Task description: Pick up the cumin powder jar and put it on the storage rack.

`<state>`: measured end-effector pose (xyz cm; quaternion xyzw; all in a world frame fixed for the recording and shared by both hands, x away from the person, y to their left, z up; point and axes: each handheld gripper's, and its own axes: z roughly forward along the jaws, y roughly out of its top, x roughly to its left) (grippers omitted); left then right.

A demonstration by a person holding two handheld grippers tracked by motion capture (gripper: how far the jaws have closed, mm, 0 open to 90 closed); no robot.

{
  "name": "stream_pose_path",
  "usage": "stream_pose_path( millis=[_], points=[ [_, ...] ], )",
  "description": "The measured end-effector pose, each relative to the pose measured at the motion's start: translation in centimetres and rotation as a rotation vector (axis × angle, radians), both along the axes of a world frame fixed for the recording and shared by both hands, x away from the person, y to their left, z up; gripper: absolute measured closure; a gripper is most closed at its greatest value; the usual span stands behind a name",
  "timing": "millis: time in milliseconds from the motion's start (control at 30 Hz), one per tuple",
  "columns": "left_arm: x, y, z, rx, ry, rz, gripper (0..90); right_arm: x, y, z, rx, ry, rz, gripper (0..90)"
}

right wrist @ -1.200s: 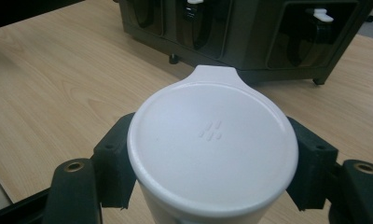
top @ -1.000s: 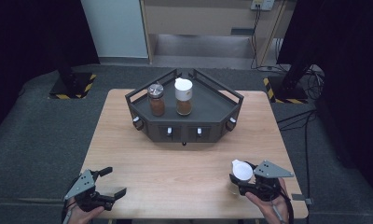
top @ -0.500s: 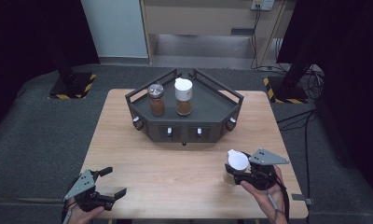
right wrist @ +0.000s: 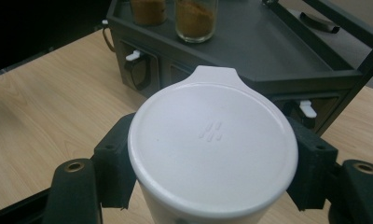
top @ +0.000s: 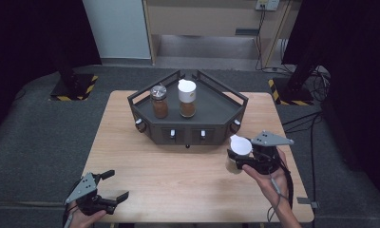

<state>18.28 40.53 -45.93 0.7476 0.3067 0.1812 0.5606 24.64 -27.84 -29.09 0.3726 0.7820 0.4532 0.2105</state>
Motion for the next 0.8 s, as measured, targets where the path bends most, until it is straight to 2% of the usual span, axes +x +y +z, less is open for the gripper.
stream_pose_path(
  millis=[333,533,800],
  points=[
    [0.0,0.0,0.0,-0.001,0.0,-0.001,0.6,2.0,1.0,3.1,0.017,0.002,-0.028,30.7],
    [0.1,0.0,0.0,-0.001,0.002,-0.003,0.6,3.3,1.7,5.0,0.018,-0.012,-0.039,30.7],
    [0.1,0.1,0.0,-0.003,0.004,-0.002,0.6,5.1,2.8,6.6,0.009,-0.014,-0.053,30.7]
  ],
)
